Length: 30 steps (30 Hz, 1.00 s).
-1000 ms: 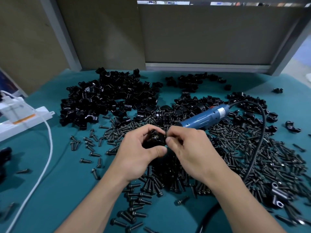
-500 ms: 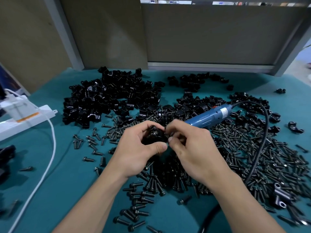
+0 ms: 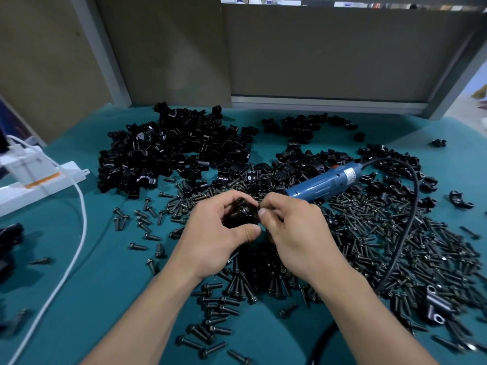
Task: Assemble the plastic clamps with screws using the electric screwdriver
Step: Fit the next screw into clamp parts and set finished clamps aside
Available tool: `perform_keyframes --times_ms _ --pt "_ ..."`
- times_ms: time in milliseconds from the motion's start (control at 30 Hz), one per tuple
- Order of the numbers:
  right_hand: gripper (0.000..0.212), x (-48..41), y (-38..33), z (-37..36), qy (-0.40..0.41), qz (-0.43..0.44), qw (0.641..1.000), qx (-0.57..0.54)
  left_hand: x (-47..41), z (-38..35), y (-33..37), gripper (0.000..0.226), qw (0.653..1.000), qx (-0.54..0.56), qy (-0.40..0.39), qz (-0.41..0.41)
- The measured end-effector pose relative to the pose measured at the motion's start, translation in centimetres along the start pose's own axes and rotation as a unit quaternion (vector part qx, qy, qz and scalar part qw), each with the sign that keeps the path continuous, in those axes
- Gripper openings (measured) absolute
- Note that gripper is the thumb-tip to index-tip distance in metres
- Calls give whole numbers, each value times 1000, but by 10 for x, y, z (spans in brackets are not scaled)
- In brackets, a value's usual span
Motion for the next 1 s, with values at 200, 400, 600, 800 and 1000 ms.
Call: perform_keyframes --times_ms 200,400,600,800,1000 --pt "52 -1 1 12 37 -50 997 -43 1 4 8 47 996 -61 57 -29" --pt "27 -9 46 57 179 -259 947 -57 2 40 -9 35 978 -64 192 44" --pt "48 -23 66 53 173 -446 839 -259 1 43 -14 23 978 -34 192 69" --pt "80 -45 52 32 149 -543 806 -183 -3 36 -25 18 984 0 154 90" --pt "70 -55 54 21 181 -521 831 -70 -7 33 -26 23 988 -16 128 81"
Point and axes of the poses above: each hand's wrist, its own x-axis away from the middle knuckle, its own z-axis out of the back of the hand, y = z × x, the point moved 7 cm from there along -x, towards the middle knuckle, and after that the axes turned 1 degree about -y, right-handed, at the moved point
